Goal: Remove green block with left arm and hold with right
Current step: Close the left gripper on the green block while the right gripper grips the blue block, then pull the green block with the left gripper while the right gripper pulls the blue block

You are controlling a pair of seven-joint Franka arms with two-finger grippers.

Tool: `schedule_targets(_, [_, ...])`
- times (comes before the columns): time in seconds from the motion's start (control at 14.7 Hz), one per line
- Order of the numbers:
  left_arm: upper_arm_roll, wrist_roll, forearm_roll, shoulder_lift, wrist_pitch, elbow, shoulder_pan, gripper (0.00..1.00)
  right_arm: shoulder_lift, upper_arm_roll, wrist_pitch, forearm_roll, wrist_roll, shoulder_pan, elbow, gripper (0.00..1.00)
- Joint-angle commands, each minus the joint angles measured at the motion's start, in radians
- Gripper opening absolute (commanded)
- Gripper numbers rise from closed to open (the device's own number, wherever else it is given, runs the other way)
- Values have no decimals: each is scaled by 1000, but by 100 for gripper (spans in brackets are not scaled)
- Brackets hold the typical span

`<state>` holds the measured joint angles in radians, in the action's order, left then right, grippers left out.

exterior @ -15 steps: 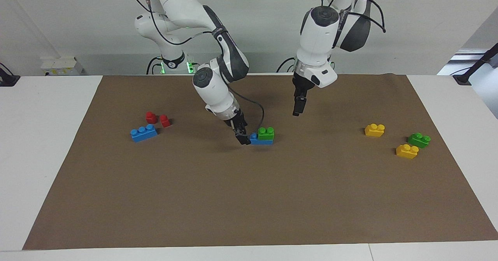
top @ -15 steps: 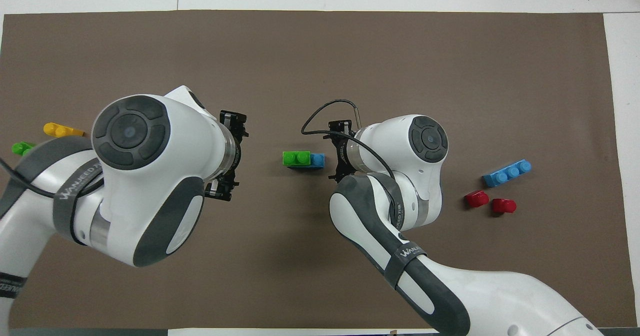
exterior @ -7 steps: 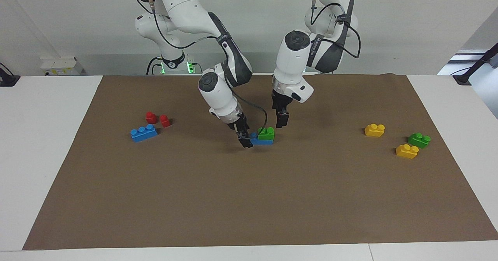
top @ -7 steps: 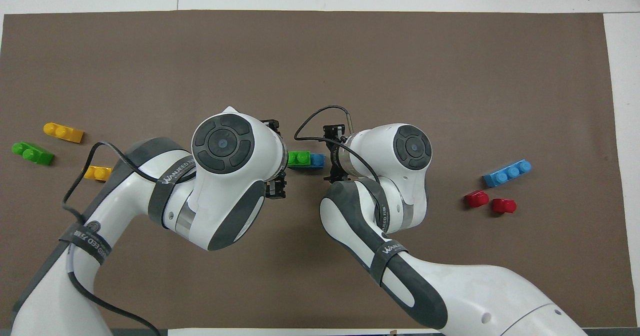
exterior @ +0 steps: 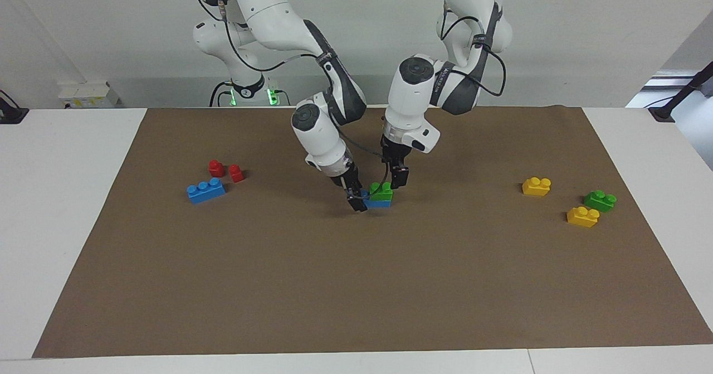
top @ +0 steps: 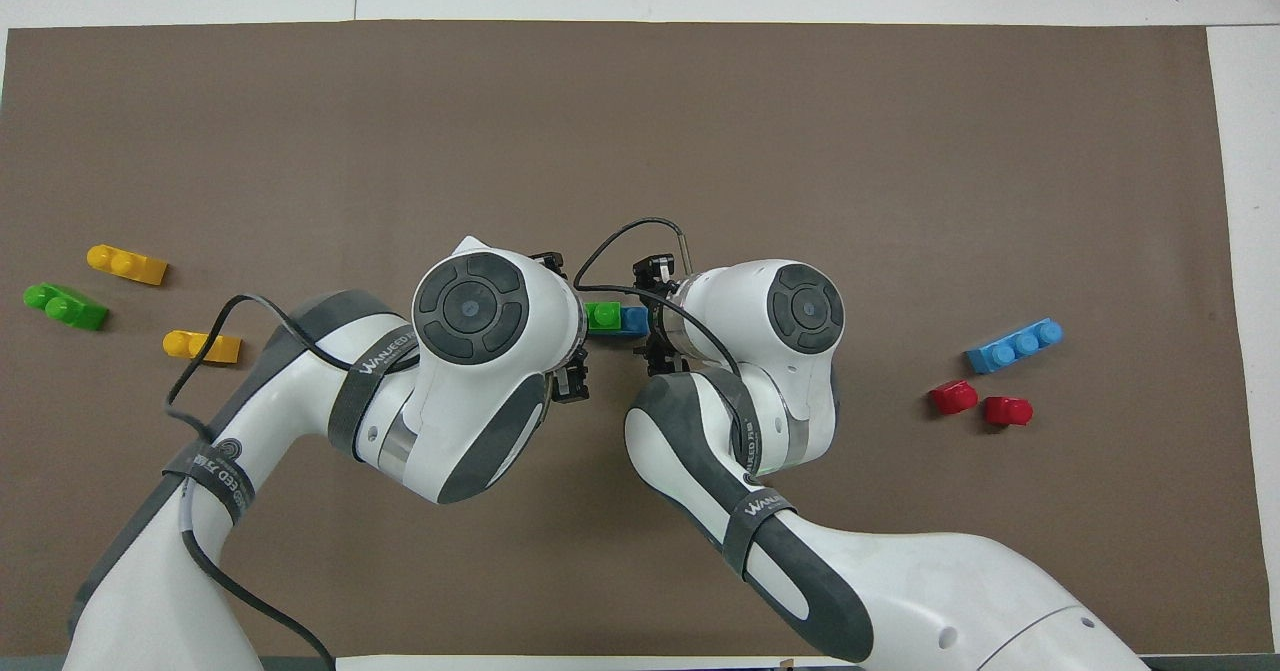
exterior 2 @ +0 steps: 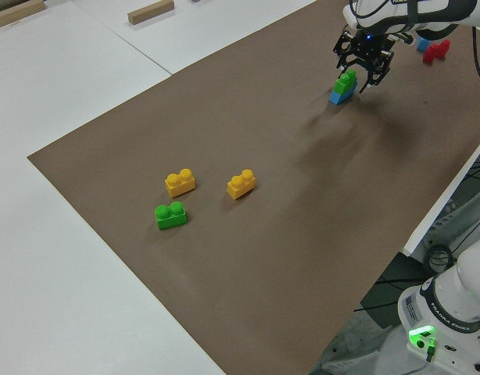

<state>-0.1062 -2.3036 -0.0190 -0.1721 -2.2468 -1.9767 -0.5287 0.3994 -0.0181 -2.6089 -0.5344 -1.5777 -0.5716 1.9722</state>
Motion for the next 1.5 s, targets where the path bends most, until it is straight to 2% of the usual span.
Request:
schedule_targets(0.0, [17,-51,39,-33,-48,-4,-20,100,4,0,-28,-33,7,-1,8,32])
schedule_targets(0.14, [17,-62,59,-62,-65,9,-20,100,4,0,-28,-33,7,1,8,6])
schedule_targets(0.2, [17,-62,59,-64,-71,10,-20,100,4,1,-28,-33,10,1,8,0])
schedule_targets(0.68, [17,-62,97,-83,-102,10,-25,100,6,1,-28,-33,10,18,8,0])
schedule_targets(0.88, [17,-82,112,-84,-111,9,-40,88,6,1,-28,-33,10,22,8,0])
schedule_targets(1.43, [17,-146,146,-99,-135,10,-60,86,6,1,-30,-33,10,22,8,0])
